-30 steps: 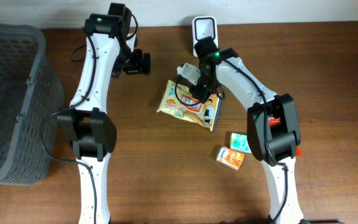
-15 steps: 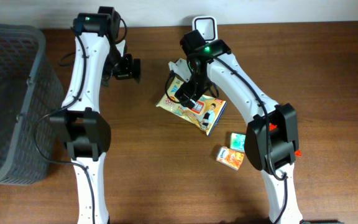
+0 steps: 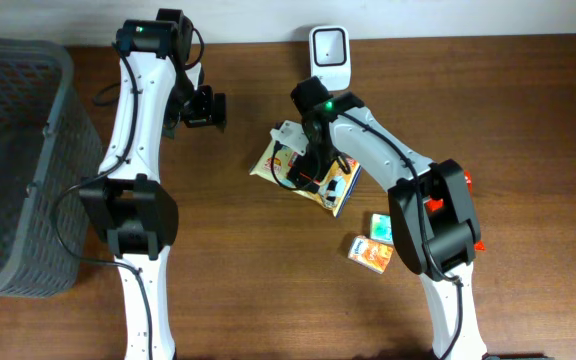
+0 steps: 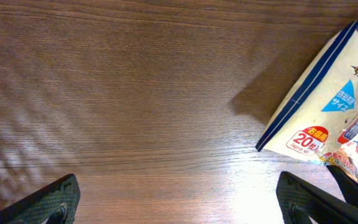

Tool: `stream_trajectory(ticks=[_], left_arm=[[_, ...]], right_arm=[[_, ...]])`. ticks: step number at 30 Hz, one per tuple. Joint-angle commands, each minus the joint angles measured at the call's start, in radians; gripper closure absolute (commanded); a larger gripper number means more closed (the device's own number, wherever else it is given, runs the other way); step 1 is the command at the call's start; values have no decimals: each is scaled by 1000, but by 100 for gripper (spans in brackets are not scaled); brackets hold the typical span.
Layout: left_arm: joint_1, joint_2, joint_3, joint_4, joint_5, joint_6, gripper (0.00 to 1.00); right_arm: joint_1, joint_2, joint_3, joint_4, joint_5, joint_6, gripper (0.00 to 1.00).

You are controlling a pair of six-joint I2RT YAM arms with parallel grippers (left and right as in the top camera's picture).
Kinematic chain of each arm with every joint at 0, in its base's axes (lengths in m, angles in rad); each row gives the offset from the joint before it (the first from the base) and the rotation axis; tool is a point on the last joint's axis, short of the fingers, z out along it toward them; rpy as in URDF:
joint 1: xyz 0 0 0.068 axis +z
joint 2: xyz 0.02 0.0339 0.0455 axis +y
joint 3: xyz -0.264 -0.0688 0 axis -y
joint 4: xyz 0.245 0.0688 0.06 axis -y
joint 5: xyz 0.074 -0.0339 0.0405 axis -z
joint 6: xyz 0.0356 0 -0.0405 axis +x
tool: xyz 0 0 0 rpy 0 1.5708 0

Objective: Scan the item barcode

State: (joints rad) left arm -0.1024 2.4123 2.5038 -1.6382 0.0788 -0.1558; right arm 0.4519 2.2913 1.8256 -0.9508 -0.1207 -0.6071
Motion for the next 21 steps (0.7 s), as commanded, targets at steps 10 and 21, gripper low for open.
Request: stream_trajectory(ticks=[10,21], left_arm=[[1,-41,-2,14,6,16,1],[0,-41,-2,26,7,15,1]], right_arm=[[7,-13,-48,175,159,129,96],[-97,-11,228,410,394,719,96]])
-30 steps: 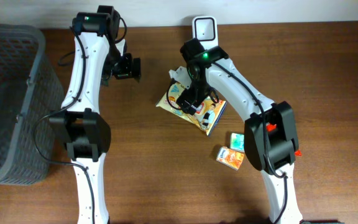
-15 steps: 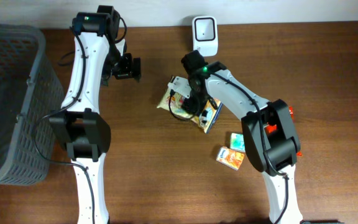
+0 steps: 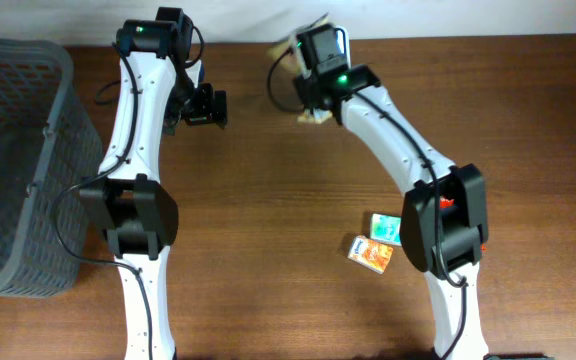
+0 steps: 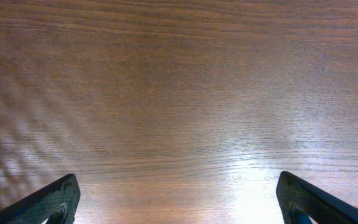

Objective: Scan the item barcode
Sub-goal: 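Hold the wipes packet up in front of the scanner with right gripper, then carry the wipes packet to the right table edge and release it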

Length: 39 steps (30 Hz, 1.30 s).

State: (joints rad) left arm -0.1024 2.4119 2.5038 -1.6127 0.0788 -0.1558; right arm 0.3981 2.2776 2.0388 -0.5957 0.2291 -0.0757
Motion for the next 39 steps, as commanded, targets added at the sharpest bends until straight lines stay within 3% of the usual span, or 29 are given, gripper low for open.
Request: stream_trajectory(ticks=[1,3,12,22,26,29,32,35,39], left_arm=[[0,-41,-2,0,7,15,1],[0,-41,-2,4,7,15,1],[0,-40,-2,16,7,15,1],[-2,-40,-2,23,7,15,1],[-2,-40,-2,23,7,15,1],[-2,-40,-2,25,8,15,1],[-7,-39,-2,25,8,15,1],[-9,-39,-2,25,8,15,1],[-9,-39,-2,26,11,15,1]], right_arm=[[-57,3,14,86,44,240,96],[-80,3,13,153,36,299,96],[-85,85,13,316,11,302,96],[-86,40,15,315,21,290,96],[-129,-92,15,230,192,291,96],[-208,-185,15,143,250,291,96],[-379,-246,15,-19,250,296,96],[-576,-220,14,-224,240,391,96],[-813,-140,-11,-336,74,399,96]])
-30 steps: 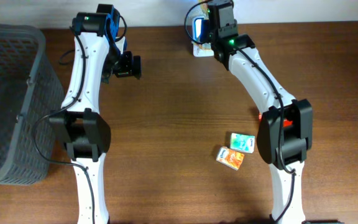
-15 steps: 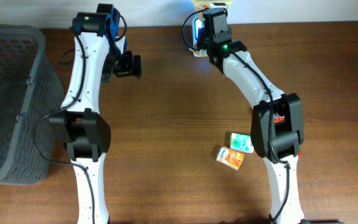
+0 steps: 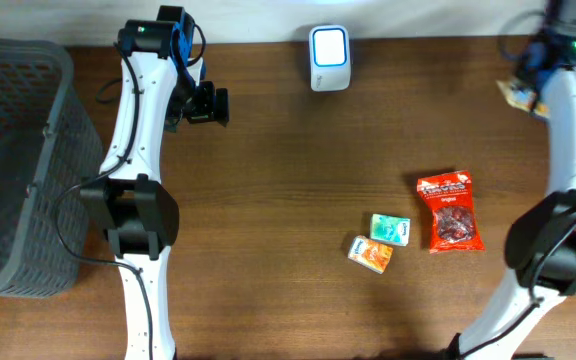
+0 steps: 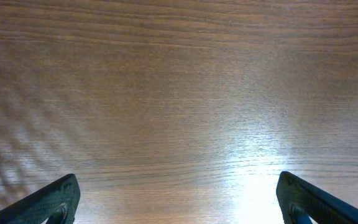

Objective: Scan the item barcode
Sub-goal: 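Carry the wipes packet to the right table edge and release it, then reach left gripper to the red candy bag and grasp it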

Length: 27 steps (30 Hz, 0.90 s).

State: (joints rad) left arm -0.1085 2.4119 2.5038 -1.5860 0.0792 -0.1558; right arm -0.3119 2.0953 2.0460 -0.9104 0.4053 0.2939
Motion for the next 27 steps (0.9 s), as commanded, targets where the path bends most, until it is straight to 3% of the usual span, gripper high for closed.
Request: stream_trajectory(ticks=[1,7,8,10,11,13,15,16,18,21,23,27], left_arm=[[-3,-39,-2,-1,11,15,1],[-3,-39,-2,-1,11,15,1],[-3,-39,-2,-1,11,15,1],[-3,-39,-2,-1,11,15,1],[-3,-39,-2,-1,11,15,1],[-3,-39,-2,6,11,15,1],[-3,-39,-2,10,23,15,1],[-3,-39,-2,5,47,15,1],[-3,-39,-2,-1,78,16,1],[-16,-39,-2,-1,118,16,1],[-48,-39,-2,-23,120,57,1],[-156,-39,-3,-27,119,82,1]], right_arm=[[-146,58,-35,-25,-136,30,96],[-308,123,-106,-8,-147,29,94],[-338,123,-124,14,-147,29,86],[-367,123,-126,24,-147,29,82],[-383,123,-126,24,-148,29,73],[-397,123,-126,-11,-152,29,40],[-395,118,-120,-33,-152,29,18],[-394,108,-107,-60,-161,29,13],[-394,69,-64,-126,-297,31,9],[-394,-48,-43,-161,-660,90,0],[-390,-151,-43,-180,-874,89,1],[-335,-311,-43,-357,-869,43,2]])
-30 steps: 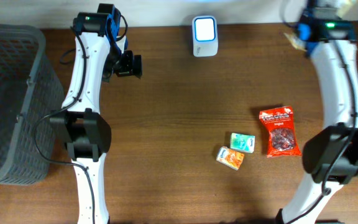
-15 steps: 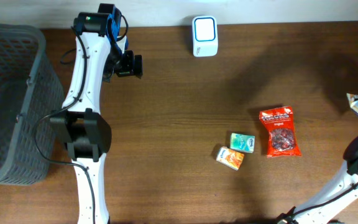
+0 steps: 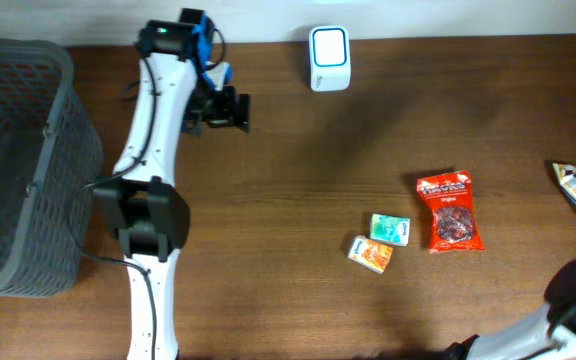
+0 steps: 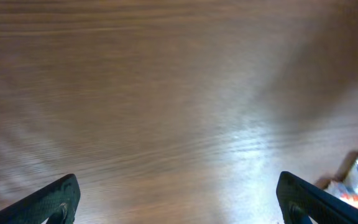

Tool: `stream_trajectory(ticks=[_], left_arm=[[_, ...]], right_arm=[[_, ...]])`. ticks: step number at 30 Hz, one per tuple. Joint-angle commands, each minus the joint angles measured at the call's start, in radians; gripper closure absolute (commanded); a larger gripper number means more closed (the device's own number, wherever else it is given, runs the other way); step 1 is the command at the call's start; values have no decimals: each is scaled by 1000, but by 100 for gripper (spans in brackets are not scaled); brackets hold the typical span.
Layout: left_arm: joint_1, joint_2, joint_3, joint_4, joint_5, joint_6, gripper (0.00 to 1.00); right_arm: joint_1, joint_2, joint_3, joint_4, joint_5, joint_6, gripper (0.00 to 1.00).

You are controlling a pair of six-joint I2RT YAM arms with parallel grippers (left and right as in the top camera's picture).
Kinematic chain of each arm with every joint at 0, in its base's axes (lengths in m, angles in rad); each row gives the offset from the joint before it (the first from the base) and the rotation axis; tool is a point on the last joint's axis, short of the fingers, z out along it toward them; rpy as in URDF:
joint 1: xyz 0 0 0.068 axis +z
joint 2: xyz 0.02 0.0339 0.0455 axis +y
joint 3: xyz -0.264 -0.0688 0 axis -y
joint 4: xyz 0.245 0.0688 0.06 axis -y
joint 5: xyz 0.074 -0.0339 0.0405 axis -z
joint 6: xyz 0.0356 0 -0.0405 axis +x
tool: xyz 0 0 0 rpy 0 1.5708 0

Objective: Scan the item barcode
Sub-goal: 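Reach left gripper to the red candy bag and grasp it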

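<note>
A white barcode scanner stands at the back middle of the table. A yellow snack bag shows at the right edge, partly cut off; whether anything holds it cannot be told. My right gripper is out of frame; only part of that arm shows at the bottom right. My left gripper hovers left of the scanner, open, with nothing between its fingers. Bare wood lies under it in the blurred left wrist view.
A red snack packet lies right of centre, with a teal box and an orange box beside it. Both boxes also peek into the left wrist view, the teal box at lower right. A dark mesh basket fills the left side.
The yellow bag was at the back right in my right gripper; now it sits lower at the right edge, and that gripper is out of view. My left gripper has shifted a little to the right.
My right gripper was on the yellow bag in the middle of the table, in front of the scanner. Then it held the bag up by the scanner. Later the bag was at the far back right, baring a red packet. Now it is at the right edge.
</note>
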State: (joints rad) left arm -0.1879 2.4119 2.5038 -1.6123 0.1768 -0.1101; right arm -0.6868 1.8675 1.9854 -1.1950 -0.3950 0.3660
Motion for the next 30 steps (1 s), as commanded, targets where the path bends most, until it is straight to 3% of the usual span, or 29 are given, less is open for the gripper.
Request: stream_trajectory(ticks=[1,7,12,19,24,30], left_arm=[[-101,-39,-3,-1,22,37,1],[-299,-39,-3,-4,-2,36,1],[-372,-39,-3,36,18,-12,1],[-470,23,-3,227,116,-13,1],[-557,155,-3,412,322,-8,1],[-655,256,-3,640,324,-9,1]], right_arm=[[61,-110,17,-127,-47,-47,1],[293,-145,-42,-424,93,-179,1],[420,-144,-248,-238,148,-175,1],[329,-143,-274,-129,184,-175,1],[215,-143,-274,-124,238,-175,1],[203,-143,-274,-124,239,-175,2]])
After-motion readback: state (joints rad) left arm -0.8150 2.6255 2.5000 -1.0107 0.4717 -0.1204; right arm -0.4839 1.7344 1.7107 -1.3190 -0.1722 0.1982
